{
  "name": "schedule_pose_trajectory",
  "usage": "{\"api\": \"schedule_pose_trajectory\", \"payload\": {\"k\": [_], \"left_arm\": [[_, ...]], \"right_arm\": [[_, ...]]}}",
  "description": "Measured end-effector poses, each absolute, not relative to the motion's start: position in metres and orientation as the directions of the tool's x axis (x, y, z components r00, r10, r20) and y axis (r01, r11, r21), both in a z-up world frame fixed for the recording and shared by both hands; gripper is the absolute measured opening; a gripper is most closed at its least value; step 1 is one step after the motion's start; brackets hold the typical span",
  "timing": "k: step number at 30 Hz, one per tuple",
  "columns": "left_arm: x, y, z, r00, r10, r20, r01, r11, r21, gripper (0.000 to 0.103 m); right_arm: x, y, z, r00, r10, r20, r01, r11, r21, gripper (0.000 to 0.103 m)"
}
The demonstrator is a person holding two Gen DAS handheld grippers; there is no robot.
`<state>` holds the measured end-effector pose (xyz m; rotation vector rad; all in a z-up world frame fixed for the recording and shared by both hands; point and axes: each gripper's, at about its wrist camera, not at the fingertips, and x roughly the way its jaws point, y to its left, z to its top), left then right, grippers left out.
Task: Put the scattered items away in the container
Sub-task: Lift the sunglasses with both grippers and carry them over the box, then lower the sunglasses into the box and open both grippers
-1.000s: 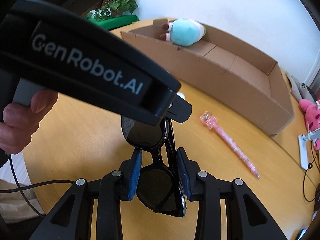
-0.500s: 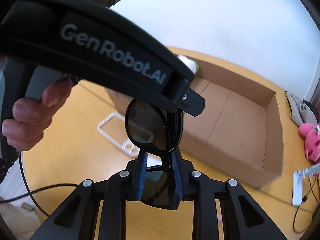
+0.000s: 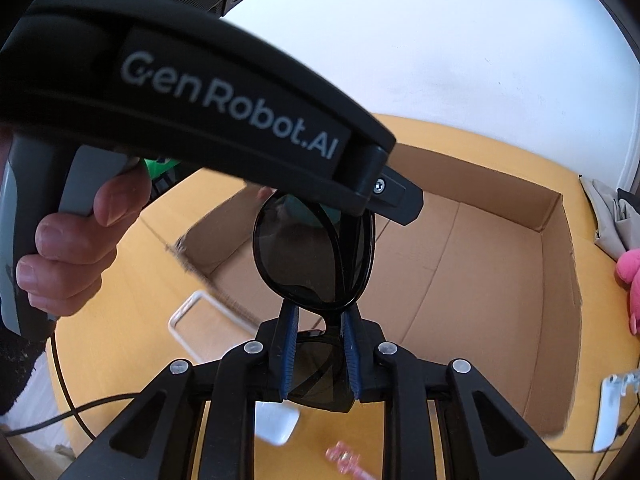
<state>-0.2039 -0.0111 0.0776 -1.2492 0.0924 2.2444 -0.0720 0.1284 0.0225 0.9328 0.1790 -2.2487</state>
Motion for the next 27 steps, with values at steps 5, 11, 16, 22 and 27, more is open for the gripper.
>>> {"api": "schedule_pose_trajectory", "payload": {"k": [5,11,16,22,27], "left_arm": [[-0.247,-0.01,0.086,-0.405,0.432,-0.806,-0.521,-0.833,-0.185,0.019],[-0.309,-0.009,0.089,-0.379,0.419,-0.825,-0.539,-0.825,-0.172,0.019],[-0.363,-0.008,0.075,-0.338,0.413,-0.845,-0.556,-0.813,-0.175,0.019],[-0.413,-0.004,0.035,-0.263,0.402,-0.877,-0.574,-0.796,-0.193,0.019],[-0.444,0.002,-0.006,-0.184,0.383,-0.905,-0.561,-0.797,-0.224,0.019]], "right_arm": [[-0.116,0.125,0.031,-0.492,-0.561,-0.666,0.63,-0.757,0.172,0.023],[-0.183,0.119,0.035,-0.446,-0.588,-0.675,0.61,-0.751,0.251,0.023],[-0.239,0.11,0.025,-0.416,-0.58,-0.7,0.582,-0.762,0.285,0.022],[-0.295,0.101,-0.008,-0.369,-0.575,-0.73,0.526,-0.777,0.346,0.022],[-0.33,0.097,-0.044,-0.322,-0.579,-0.749,0.467,-0.786,0.406,0.022]]}}
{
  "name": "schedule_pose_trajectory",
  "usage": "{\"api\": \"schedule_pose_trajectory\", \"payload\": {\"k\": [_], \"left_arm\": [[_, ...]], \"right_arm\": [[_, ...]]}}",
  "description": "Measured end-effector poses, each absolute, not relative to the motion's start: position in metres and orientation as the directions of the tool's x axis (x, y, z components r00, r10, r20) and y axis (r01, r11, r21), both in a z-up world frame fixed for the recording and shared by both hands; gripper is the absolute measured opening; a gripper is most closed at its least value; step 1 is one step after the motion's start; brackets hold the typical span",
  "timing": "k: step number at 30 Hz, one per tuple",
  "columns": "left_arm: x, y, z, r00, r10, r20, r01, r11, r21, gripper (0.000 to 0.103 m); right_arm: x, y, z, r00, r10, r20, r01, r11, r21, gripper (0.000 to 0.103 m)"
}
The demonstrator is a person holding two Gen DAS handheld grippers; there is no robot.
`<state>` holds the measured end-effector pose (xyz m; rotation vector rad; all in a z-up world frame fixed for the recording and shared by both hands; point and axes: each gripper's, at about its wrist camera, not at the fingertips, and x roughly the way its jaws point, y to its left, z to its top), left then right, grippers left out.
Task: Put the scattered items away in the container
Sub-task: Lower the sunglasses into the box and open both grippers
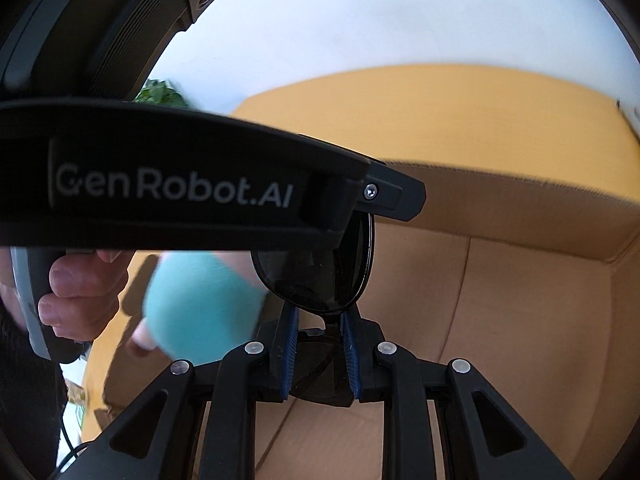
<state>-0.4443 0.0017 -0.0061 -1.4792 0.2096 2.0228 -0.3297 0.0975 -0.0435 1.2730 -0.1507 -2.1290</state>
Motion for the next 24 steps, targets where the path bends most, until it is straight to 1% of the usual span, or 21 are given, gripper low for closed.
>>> {"api": "schedule_pose_trajectory", "payload": {"k": [5,11,20,24], "left_arm": [[-0.462,0.002,-0.035,-0.157,0.365,-0.918,-0.53,-0.815,-0.233,0.019],[-0.469,0.002,-0.044,-0.144,0.347,-0.927,-0.518,-0.824,-0.228,0.019],[-0.476,0.001,-0.057,-0.132,0.3,-0.945,-0.504,-0.841,-0.197,0.02],[-0.478,0.002,-0.065,-0.125,0.265,-0.956,-0.484,-0.858,-0.174,0.023]], "right_arm": [[-0.349,0.098,-0.068,-0.274,-0.583,-0.764,0.409,-0.79,0.456,0.023],[-0.356,0.098,-0.074,-0.255,-0.587,-0.768,0.371,-0.793,0.483,0.024],[-0.36,0.095,-0.082,-0.217,-0.586,-0.781,0.265,-0.805,0.531,0.025],[-0.361,0.093,-0.084,-0.212,-0.585,-0.783,0.246,-0.807,0.536,0.026]]}}
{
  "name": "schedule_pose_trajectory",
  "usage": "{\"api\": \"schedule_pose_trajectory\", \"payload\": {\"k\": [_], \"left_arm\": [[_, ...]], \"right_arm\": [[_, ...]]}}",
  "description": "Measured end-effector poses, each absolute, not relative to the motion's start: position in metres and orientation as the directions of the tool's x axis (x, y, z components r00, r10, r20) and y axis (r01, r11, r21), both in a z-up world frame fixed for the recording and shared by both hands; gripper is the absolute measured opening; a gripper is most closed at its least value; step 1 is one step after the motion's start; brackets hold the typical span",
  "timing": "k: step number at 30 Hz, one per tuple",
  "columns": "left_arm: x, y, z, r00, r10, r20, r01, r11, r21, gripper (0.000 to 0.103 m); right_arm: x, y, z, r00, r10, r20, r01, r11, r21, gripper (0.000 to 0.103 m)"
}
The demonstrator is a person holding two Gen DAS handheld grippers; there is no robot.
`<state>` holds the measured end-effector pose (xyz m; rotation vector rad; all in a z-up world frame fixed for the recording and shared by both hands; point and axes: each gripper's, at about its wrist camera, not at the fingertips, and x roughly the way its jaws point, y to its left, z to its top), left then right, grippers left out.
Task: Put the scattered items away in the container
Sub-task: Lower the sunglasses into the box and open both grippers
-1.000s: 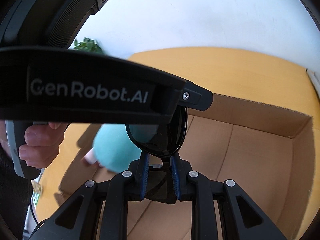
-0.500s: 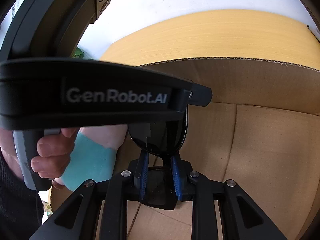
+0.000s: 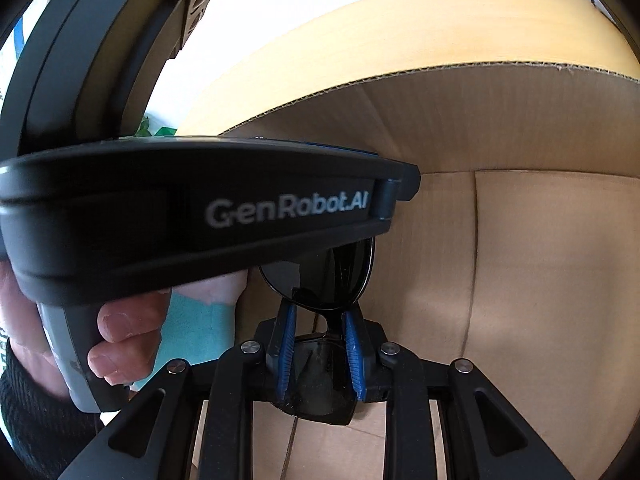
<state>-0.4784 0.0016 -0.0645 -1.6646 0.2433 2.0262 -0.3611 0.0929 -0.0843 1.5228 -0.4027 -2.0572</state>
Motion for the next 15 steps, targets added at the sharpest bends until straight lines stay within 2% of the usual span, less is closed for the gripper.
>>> {"api": "schedule_pose_trajectory", "payload": {"k": [4,11,12,13,15], "left_arm": [[-0.48,0.0,-0.075,-0.116,0.205,-0.972,-0.464,-0.876,-0.129,0.023],[-0.476,-0.005,-0.065,-0.116,0.21,-0.971,-0.461,-0.877,-0.134,0.029],[-0.475,-0.006,-0.063,-0.121,0.21,-0.97,-0.46,-0.878,-0.133,0.03],[-0.473,-0.007,-0.058,-0.13,0.211,-0.969,-0.458,-0.879,-0.13,0.031],[-0.47,-0.011,-0.05,-0.152,0.205,-0.967,-0.45,-0.885,-0.116,0.031]], "right_arm": [[-0.363,0.091,-0.09,-0.205,-0.586,-0.784,0.224,-0.808,0.545,0.03],[-0.365,0.091,-0.089,-0.217,-0.589,-0.778,0.2,-0.807,0.555,0.036],[-0.364,0.091,-0.088,-0.219,-0.594,-0.774,0.198,-0.804,0.561,0.039],[-0.364,0.092,-0.086,-0.224,-0.599,-0.769,0.194,-0.801,0.567,0.049],[-0.363,0.095,-0.08,-0.243,-0.603,-0.76,0.18,-0.798,0.576,0.06]]}}
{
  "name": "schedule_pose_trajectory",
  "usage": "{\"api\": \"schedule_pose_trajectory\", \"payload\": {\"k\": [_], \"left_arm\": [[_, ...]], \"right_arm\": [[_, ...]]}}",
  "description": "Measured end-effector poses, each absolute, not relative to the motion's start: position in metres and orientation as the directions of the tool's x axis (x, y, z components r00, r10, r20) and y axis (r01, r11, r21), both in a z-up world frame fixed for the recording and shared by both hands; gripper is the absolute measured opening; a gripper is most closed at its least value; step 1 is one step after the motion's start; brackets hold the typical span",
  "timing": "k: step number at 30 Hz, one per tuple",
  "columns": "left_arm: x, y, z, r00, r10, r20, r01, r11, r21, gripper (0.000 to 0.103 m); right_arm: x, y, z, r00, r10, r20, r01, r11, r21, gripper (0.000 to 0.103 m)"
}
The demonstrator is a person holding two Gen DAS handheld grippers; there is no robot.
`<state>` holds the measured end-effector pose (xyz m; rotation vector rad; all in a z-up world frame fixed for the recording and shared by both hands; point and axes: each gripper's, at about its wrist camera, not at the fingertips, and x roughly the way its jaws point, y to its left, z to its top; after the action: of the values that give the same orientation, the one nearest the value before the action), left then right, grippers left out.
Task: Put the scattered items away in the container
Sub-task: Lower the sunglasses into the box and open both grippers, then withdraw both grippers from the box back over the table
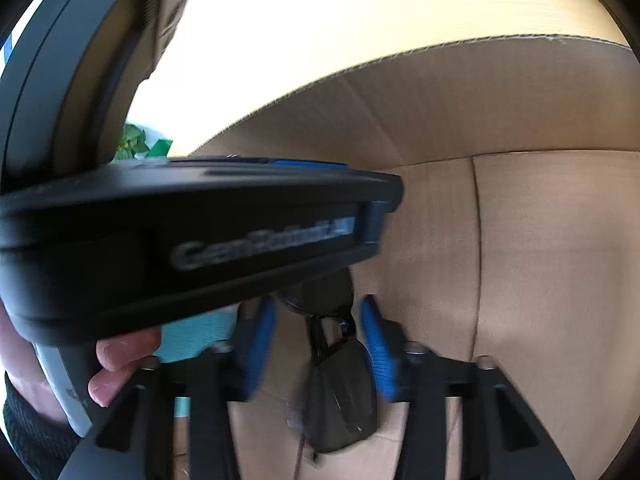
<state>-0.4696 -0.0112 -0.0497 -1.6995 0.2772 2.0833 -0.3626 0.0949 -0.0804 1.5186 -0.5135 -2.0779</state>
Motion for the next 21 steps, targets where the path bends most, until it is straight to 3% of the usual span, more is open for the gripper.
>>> {"api": "schedule_pose_trajectory", "payload": {"k": [3,8,11,13,15,16,18,21], "left_arm": [[-0.461,-0.017,-0.03,-0.194,0.212,-0.958,-0.446,-0.888,-0.106,0.031],[-0.431,-0.034,0.016,-0.295,0.252,-0.922,-0.444,-0.89,-0.102,0.031],[-0.401,-0.041,0.049,-0.377,0.286,-0.881,-0.442,-0.891,-0.101,0.032],[-0.373,-0.049,0.072,-0.441,0.306,-0.844,-0.438,-0.894,-0.095,0.039],[-0.343,-0.056,0.091,-0.517,0.298,-0.802,-0.425,-0.903,-0.062,0.055],[-0.32,-0.063,0.101,-0.561,0.288,-0.776,-0.411,-0.911,-0.041,0.057],[-0.279,-0.076,0.115,-0.624,0.282,-0.729,-0.388,-0.921,-0.024,0.064],[-0.215,-0.081,0.131,-0.716,0.245,-0.654,-0.333,-0.943,0.011,0.076]], "right_arm": [[-0.36,0.099,-0.072,-0.263,-0.612,-0.746,0.167,-0.79,0.59,0.07],[-0.345,0.107,-0.052,-0.306,-0.601,-0.738,0.18,-0.798,0.575,0.07],[-0.322,0.109,-0.032,-0.354,-0.582,-0.732,0.214,-0.813,0.542,0.076],[-0.322,0.123,-0.014,-0.405,-0.554,-0.727,0.241,-0.832,0.5,0.089],[-0.29,0.122,0.001,-0.457,-0.525,-0.718,0.265,-0.851,0.454,0.098],[-0.278,0.133,0.011,-0.486,-0.508,-0.711,0.279,-0.861,0.424,0.101],[-0.255,0.152,0.041,-0.532,-0.483,-0.696,0.313,-0.876,0.368,0.103],[-0.196,0.14,0.038,-0.59,-0.46,-0.664,0.358,-0.886,0.296,0.103]]}}
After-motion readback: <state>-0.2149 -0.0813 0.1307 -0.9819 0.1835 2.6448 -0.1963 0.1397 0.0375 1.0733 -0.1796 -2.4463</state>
